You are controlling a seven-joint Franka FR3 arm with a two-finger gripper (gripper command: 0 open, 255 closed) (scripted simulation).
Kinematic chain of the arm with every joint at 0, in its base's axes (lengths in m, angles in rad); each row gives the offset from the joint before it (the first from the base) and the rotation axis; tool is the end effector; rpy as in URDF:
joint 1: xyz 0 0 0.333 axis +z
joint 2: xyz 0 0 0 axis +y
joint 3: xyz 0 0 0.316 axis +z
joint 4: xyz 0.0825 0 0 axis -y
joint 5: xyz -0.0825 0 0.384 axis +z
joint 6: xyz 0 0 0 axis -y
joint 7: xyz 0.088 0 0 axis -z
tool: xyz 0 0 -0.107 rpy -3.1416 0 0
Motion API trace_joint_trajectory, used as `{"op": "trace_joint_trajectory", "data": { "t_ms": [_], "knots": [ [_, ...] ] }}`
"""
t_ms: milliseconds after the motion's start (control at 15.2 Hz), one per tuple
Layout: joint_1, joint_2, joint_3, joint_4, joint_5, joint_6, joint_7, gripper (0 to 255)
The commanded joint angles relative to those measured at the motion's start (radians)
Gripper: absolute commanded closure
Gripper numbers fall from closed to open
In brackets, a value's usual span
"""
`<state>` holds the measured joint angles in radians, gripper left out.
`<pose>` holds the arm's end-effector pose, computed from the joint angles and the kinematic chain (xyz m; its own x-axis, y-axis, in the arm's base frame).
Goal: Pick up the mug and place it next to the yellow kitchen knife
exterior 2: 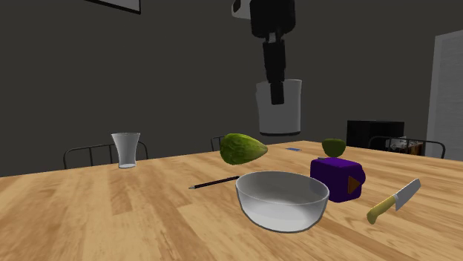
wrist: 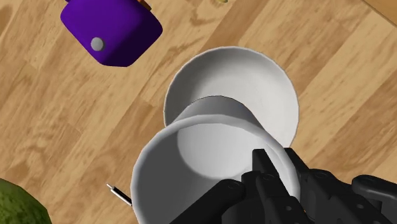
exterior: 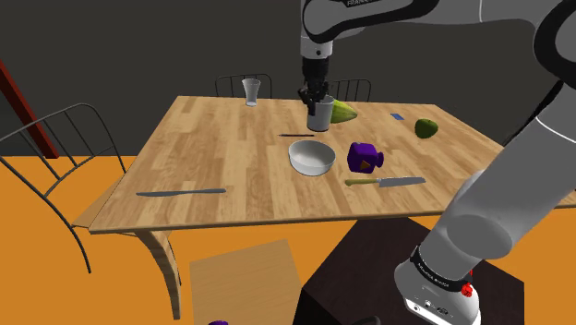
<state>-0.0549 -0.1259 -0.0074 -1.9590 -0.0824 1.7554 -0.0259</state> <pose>0.5125 -0.0395 0.5237 0.9966 -0.0210 -0.0802 -0.0149 -0.9970 0.0765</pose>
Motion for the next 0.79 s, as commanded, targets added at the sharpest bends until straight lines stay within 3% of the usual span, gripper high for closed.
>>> {"op": "trace_joint_trajectory", "data": {
  "t_ms": [0,726],
  "knots": [
    [-0.014,-0.063,-0.018,-0.073,-0.006,0.012,-0.030,255],
    [-0.113,-0.317,-0.156,-0.310,-0.087,0.018,-0.232,255]
  ]
}}
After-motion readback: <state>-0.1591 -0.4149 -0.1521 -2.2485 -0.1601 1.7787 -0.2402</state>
